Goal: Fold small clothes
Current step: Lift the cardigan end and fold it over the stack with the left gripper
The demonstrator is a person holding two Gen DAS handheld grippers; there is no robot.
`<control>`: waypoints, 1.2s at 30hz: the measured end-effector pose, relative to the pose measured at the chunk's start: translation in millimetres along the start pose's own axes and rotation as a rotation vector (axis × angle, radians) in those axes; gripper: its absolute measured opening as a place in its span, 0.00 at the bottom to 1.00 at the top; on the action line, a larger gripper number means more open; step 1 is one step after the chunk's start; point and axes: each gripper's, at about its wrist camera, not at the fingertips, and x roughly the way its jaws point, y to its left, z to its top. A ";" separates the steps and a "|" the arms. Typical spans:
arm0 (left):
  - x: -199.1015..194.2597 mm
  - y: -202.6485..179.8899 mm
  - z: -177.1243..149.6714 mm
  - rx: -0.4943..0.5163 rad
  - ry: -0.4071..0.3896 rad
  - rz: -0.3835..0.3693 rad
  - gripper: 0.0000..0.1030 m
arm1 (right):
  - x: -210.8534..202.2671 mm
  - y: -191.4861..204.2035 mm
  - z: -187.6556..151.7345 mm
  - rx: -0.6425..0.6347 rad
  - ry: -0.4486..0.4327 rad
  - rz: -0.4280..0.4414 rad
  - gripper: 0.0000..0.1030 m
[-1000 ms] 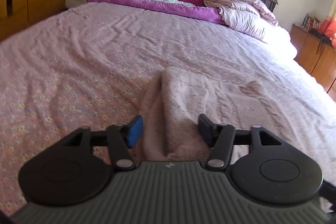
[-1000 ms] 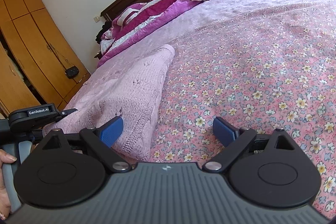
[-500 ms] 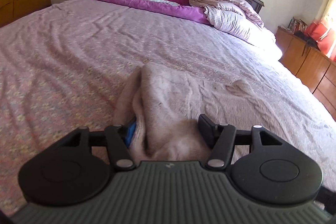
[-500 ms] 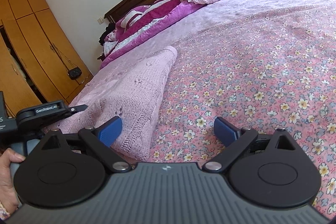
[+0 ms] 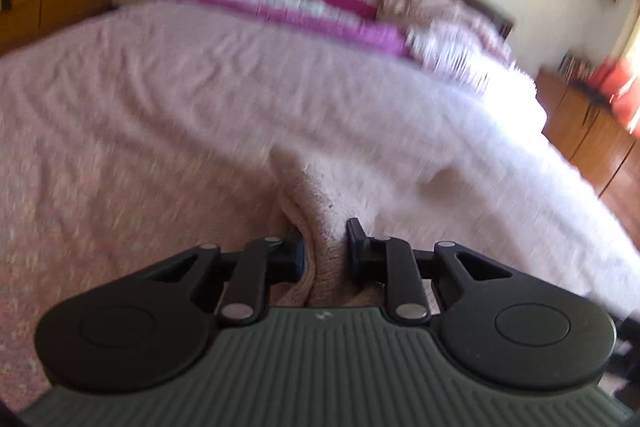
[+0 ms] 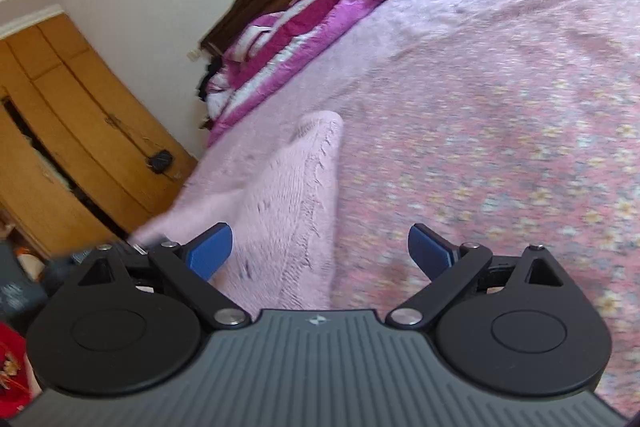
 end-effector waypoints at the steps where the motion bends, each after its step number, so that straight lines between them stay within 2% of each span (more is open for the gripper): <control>1: 2.6 3.5 -3.3 -0.006 0.018 0.000 0.26 | 2.5 2.9 0.1 -0.012 0.010 0.002 0.96; 3: -1.5 7.0 -6.5 -0.018 0.005 0.004 0.34 | 7.6 7.9 -0.7 -0.026 0.026 0.003 0.95; 5: -5.9 6.4 -6.2 -0.025 0.012 0.013 0.48 | 10.6 10.7 0.2 -0.029 0.039 0.014 0.95; 11: -20.3 14.3 -11.8 -0.035 0.062 -0.029 0.64 | 18.4 15.2 4.1 -0.048 0.061 0.025 0.96; 13: -18.4 16.9 -11.3 -0.043 0.070 -0.027 0.69 | 21.6 14.2 4.9 -0.040 0.073 0.032 0.96; 14: -16.1 17.9 -11.1 -0.054 0.078 -0.021 0.76 | 24.5 13.9 6.2 -0.040 0.082 0.031 0.96; 16: -12.2 21.4 -10.8 -0.082 0.094 -0.008 0.79 | 31.7 12.8 9.9 -0.048 0.118 0.027 0.96; 21: -7.3 25.9 -12.7 -0.123 0.111 -0.024 0.81 | 44.8 6.2 10.2 -0.037 0.167 0.071 0.97; 24: -3.2 28.3 -13.0 -0.143 0.126 -0.058 0.81 | 51.8 4.6 10.3 -0.033 0.182 0.104 0.99; 26: 2.5 30.7 -12.4 -0.176 0.150 -0.119 0.80 | 60.3 6.9 12.8 -0.042 0.212 0.126 0.99; 29: 14.4 29.6 -15.2 -0.224 0.196 -0.250 0.79 | 76.2 10.7 17.2 -0.032 0.269 0.177 1.00; 30: 17.1 28.0 -17.4 -0.240 0.197 -0.270 0.76 | 82.1 12.0 18.8 -0.021 0.287 0.183 1.00; 31: 18.0 26.6 -19.7 -0.256 0.187 -0.260 0.69 | 86.7 15.3 20.3 -0.011 0.300 0.181 1.00; 33: 19.1 27.8 -22.7 -0.294 0.180 -0.265 0.62 | 93.9 16.1 25.4 0.028 0.323 0.181 1.00; 34: 19.3 30.6 -23.8 -0.323 0.181 -0.273 0.55 | 96.2 16.1 28.0 0.058 0.334 0.184 1.00; 35: 18.8 33.0 -24.6 -0.347 0.183 -0.282 0.50 | 98.5 15.3 31.6 0.088 0.349 0.184 0.94; 36: 17.7 34.0 -24.0 -0.362 0.184 -0.286 0.48 | 100.4 14.3 35.5 0.112 0.361 0.170 0.81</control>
